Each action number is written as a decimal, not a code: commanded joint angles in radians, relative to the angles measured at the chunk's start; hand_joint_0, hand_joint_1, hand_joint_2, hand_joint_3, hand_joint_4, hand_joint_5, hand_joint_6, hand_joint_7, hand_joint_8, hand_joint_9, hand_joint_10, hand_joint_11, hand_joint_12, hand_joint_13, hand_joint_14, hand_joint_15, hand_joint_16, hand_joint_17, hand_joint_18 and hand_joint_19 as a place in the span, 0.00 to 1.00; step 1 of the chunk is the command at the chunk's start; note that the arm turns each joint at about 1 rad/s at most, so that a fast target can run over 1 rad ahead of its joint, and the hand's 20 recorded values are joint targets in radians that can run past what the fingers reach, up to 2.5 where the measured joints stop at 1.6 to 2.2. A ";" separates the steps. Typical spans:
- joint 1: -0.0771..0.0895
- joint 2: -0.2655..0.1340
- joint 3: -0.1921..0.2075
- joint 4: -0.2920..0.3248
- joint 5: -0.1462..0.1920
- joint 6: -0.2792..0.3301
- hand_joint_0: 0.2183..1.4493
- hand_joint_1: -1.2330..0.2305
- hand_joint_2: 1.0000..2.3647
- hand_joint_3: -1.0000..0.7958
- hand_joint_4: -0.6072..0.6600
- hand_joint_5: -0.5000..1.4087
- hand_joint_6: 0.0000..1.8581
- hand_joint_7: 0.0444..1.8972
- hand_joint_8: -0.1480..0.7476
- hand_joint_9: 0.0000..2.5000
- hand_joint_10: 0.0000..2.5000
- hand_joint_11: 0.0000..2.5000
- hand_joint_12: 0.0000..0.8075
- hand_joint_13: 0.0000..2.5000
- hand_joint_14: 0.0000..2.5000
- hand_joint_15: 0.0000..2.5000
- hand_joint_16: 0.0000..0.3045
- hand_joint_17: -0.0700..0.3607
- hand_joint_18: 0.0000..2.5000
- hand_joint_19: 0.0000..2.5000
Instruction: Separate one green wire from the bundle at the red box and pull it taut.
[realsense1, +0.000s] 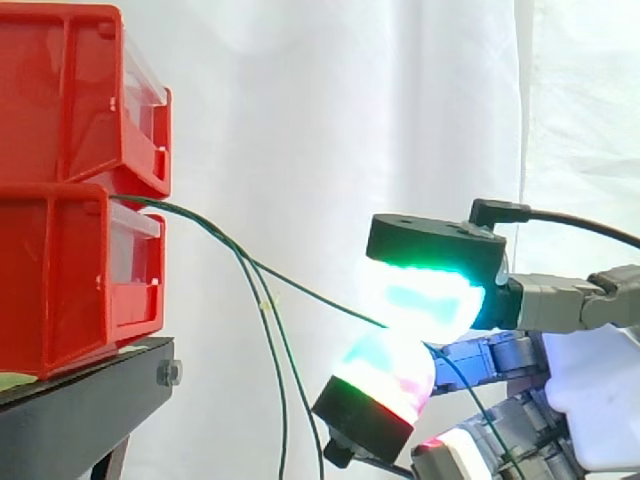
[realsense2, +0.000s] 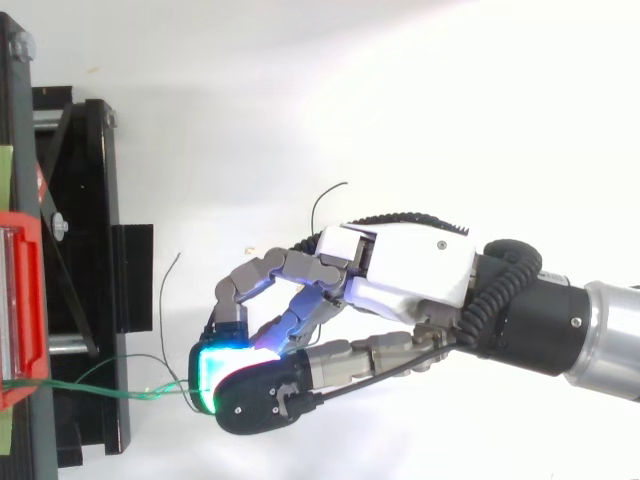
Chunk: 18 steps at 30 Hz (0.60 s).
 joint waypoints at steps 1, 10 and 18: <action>0.004 0.000 0.000 0.000 0.000 0.000 0.38 0.30 0.02 0.50 0.32 0.17 0.50 0.64 0.49 0.43 0.01 0.34 0.38 0.34 0.01 0.14 0.14 0.39 0.33 0.16; 0.008 0.000 0.000 0.000 0.000 0.000 0.38 0.30 0.02 0.50 0.31 0.17 0.50 0.64 0.49 0.43 0.01 0.34 0.37 0.34 0.00 0.14 0.14 0.38 0.33 0.16; 0.010 0.000 0.000 0.000 0.000 0.000 0.38 0.30 0.02 0.50 0.32 0.17 0.50 0.64 0.49 0.43 0.01 0.34 0.37 0.34 0.00 0.14 0.14 0.38 0.33 0.16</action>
